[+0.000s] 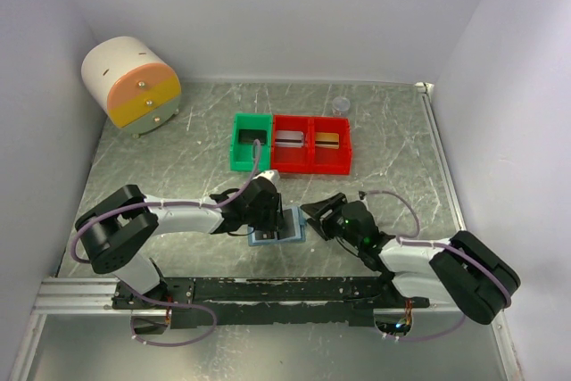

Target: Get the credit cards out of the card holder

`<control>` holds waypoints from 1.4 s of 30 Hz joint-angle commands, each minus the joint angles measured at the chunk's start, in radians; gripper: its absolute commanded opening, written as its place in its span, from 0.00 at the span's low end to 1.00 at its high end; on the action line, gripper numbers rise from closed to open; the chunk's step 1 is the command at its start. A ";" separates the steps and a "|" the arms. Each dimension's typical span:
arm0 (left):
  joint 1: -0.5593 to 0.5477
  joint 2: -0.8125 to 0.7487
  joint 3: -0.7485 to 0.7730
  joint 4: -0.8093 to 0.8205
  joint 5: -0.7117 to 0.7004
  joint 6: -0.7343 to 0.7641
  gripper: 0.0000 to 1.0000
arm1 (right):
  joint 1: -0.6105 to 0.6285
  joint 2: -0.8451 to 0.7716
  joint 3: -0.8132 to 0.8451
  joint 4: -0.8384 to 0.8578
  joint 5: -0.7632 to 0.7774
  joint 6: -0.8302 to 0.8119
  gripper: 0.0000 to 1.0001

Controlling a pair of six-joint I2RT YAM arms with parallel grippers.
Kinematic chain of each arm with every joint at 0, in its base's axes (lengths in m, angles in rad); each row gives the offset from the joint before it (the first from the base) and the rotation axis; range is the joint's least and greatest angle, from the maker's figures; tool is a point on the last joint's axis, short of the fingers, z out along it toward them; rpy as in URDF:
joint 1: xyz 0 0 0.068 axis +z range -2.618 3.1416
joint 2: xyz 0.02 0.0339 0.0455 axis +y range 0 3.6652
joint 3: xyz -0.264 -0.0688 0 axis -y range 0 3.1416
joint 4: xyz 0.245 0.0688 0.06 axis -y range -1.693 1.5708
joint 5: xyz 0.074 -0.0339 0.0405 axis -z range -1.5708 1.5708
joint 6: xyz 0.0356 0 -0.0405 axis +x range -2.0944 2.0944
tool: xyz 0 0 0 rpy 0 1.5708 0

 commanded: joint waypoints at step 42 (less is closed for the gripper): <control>-0.002 0.056 -0.015 -0.029 0.051 0.047 0.49 | -0.007 0.279 0.075 0.326 0.043 0.024 0.56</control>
